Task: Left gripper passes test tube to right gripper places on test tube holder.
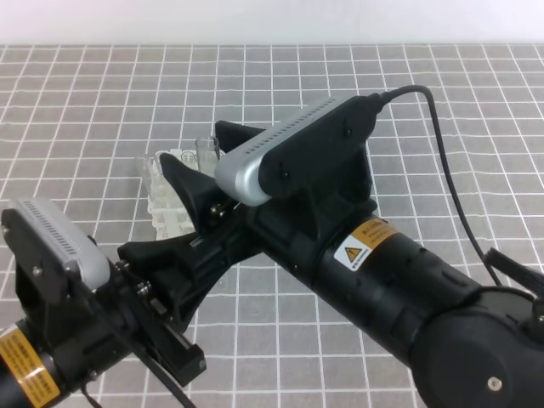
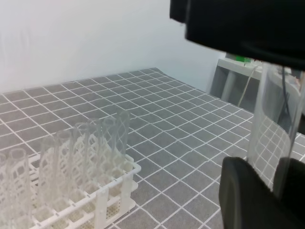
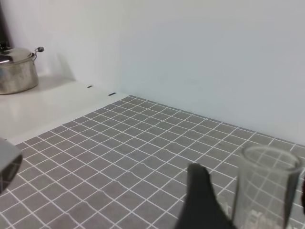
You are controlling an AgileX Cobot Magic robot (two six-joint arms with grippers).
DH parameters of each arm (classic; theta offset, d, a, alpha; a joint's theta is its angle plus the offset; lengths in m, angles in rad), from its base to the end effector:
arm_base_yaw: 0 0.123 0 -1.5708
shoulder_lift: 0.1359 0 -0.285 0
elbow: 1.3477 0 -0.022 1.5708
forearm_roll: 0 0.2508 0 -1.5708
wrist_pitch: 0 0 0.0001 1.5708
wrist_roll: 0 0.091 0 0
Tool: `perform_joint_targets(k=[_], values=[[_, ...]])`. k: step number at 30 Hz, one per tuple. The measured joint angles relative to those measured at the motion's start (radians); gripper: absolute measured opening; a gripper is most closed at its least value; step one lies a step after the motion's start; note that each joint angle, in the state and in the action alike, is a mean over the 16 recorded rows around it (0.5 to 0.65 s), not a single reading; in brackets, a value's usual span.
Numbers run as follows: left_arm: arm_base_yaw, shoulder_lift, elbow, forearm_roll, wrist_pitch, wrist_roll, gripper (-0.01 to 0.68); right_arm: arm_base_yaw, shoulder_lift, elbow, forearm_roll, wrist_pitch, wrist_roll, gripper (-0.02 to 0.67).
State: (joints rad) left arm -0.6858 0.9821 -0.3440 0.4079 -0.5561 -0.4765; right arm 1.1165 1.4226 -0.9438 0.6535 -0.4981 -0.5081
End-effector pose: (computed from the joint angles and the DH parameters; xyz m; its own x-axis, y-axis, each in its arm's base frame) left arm 0.1346 -0.1347 0.2638 -0.1221 -0.0573 -0.9909 0.7720 0.6219 -0.1311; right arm 0.1658 0.2794 0.3339 -0.0545 0.0715 -0.9960 -0.7304 0.6773 0.0886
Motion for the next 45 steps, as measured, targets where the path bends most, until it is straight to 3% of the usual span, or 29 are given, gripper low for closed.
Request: perform_joint_targets(k=[13, 26, 32, 41, 45], values=[[0.000, 0.000, 0.000, 0.000, 0.002, -0.001, 0.079, 0.000, 0.000, 0.000, -0.009, 0.003, 0.002, 0.303], [0.000, 0.000, 0.001, 0.000, -0.001, -0.001, 0.071, 0.002, 0.000, -0.001, -0.042, 0.013, 0.013, 0.117], [0.000, 0.000, 0.000, 0.005, -0.001, 0.001, 0.128, 0.002, 0.000, -0.002, -0.045, 0.013, 0.014, 0.085], [0.000, -0.008, 0.000, 0.013, 0.016, 0.001, 0.279, 0.000, -0.005, -0.001, -0.035, 0.014, -0.003, 0.084], [0.000, -0.050, 0.000, 0.016, 0.058, -0.013, 0.269, -0.002, -0.025, 0.009, 0.003, 0.025, -0.046, 0.084]])
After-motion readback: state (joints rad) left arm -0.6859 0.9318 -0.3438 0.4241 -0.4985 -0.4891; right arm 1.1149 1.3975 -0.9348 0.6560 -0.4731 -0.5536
